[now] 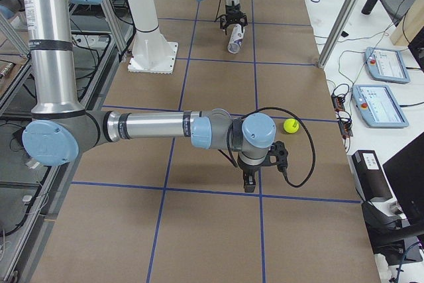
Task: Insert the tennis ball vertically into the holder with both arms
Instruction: 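Reach the left gripper down over the white tennis ball can, then close the left gripper around the open end of the can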
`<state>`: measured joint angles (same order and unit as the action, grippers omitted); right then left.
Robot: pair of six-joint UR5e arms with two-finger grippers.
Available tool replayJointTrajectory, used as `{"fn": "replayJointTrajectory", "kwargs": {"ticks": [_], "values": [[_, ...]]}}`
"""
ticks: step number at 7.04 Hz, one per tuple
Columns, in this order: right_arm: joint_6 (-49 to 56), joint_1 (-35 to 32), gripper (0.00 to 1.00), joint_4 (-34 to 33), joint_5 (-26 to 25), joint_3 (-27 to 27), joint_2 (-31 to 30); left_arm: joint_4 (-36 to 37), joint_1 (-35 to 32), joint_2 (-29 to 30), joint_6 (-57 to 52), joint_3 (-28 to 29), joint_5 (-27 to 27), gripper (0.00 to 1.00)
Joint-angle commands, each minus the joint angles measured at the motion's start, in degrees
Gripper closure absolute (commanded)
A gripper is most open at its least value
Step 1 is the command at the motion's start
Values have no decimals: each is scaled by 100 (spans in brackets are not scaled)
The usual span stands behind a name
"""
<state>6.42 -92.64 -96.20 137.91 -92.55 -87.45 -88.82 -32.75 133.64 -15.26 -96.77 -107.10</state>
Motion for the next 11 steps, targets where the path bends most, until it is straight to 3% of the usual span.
{"fn": "replayJointTrajectory", "kwargs": {"ticks": [1,3,5,6,8,11], "values": [[0,0,1,-4,43,18,0,13,41,188,-493,280,153,1],[0,0,0,-4,43,27,0,22,259,232,-881,299,1063,1],[0,0,1,-4,43,35,0,40,331,215,-856,317,1103,2],[0,0,1,-4,43,27,0,40,366,206,-812,299,1138,6],[0,0,1,-4,43,18,9,40,488,171,-821,334,1262,1],[0,0,1,-4,43,35,18,31,533,75,-812,378,1244,1]]}}
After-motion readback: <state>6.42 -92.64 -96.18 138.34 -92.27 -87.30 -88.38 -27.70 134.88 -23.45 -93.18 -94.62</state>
